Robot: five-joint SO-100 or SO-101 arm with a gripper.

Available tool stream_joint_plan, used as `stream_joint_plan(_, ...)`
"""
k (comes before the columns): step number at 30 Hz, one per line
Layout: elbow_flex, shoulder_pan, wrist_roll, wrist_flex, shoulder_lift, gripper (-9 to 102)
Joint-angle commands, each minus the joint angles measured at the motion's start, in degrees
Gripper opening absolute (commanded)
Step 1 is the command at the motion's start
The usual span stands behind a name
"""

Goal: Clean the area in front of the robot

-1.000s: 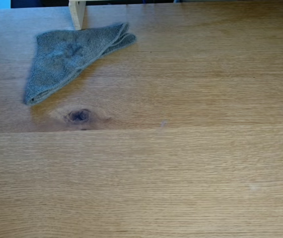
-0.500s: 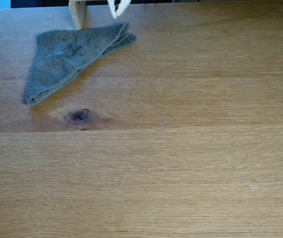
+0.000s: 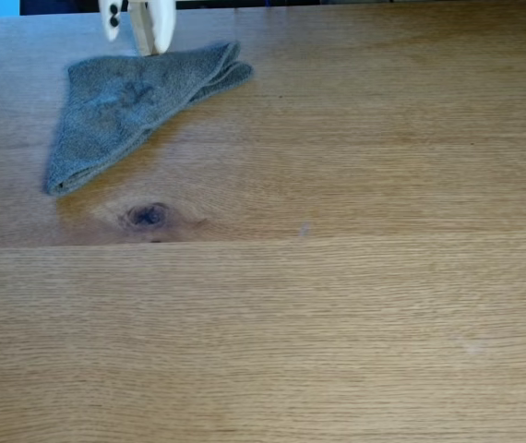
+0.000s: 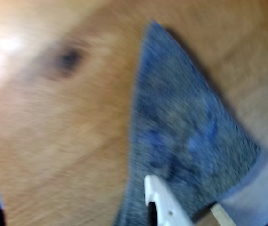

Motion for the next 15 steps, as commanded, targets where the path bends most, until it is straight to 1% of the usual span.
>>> stream_joint_plan(1,-6.2,6.5,-2.0,-1.8,-7.3,36)
stream_joint_plan(4,-6.2,9.6,-4.8,-3.8,-14.9,38)
stream_joint_plan(9,-6.8,12.5,-10.8,-8.3,-26.6,46)
stream_joint_plan(15,-6.8,15.2,-15.8,-17.4,-35.9,46)
